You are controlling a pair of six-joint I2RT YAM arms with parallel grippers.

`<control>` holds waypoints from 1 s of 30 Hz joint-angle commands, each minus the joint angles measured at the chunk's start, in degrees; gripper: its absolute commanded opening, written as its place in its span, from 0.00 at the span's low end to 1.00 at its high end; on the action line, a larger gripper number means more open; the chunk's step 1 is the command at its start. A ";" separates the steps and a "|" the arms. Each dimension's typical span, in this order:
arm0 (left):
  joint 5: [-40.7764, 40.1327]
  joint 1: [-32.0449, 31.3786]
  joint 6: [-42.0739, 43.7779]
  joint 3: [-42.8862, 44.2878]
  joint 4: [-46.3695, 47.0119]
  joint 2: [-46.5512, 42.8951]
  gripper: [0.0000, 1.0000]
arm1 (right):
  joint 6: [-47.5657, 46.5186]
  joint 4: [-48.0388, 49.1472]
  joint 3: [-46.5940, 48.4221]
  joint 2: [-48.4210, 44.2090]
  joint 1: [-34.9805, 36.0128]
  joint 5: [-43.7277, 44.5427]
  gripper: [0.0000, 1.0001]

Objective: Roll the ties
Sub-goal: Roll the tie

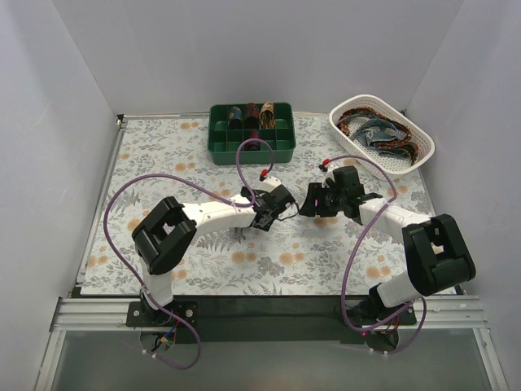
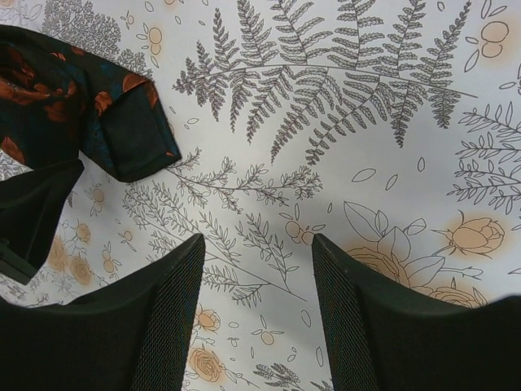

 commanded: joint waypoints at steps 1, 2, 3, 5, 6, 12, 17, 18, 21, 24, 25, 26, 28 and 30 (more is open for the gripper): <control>2.57 -0.36 -1.54 2.76 0.51 -0.91 0.64 | -0.52 1.94 -0.56 -2.66 -0.27 -1.72 0.53; 2.75 -0.37 -1.54 3.46 0.42 -1.18 0.65 | -0.87 1.94 -0.47 -3.01 -0.19 -1.99 0.53; 2.93 -0.28 -1.71 3.90 0.25 -1.44 0.66 | -1.05 2.03 -0.47 -3.19 -0.27 -2.34 0.53; 3.19 -0.28 -2.07 4.69 -0.46 -2.58 0.68 | -1.40 2.21 -0.47 -3.36 -0.27 -3.48 0.53; 3.71 -0.28 -2.07 5.22 -0.46 -3.02 0.69 | -1.49 2.47 -0.47 -3.54 -0.19 -3.92 0.53; 6.96 0.95 -4.00 5.58 0.07 -7.76 0.76 | -0.09 4.93 -1.26 -4.16 0.17 -7.17 0.53; 14.51 6.20 -6.37 1.89 3.14 -12.95 0.80 | 3.69 7.66 -0.74 -2.67 1.48 -9.02 0.54; 16.53 7.79 -6.72 0.58 3.93 -15.22 0.81 | 4.13 8.27 -0.30 -2.23 1.83 -9.02 0.55; 23.04 14.45 -7.43 -5.49 7.80 -19.54 0.81 | 7.03 10.89 1.19 -0.12 3.50 -9.64 0.58; 27.59 20.34 -7.25 -11.46 11.22 -24.55 0.81 | 9.66 12.92 3.56 3.22 5.43 -10.08 0.59; 29.54 21.94 -7.25 -13.22 13.06 -25.52 0.81 | 10.19 13.28 4.27 4.18 6.05 -10.25 0.59; 32.08 25.70 -7.25 -15.93 13.95 -26.92 0.81 | 10.63 13.54 5.93 6.20 7.45 -10.25 0.59; 37.80 28.54 -7.60 -18.93 16.57 -27.98 0.81 | 11.87 14.42 7.78 8.05 8.86 -9.99 0.59; 43.41 31.79 -7.52 -23.05 18.87 -29.39 0.81 | 13.00 15.04 10.33 10.87 10.71 -9.64 0.59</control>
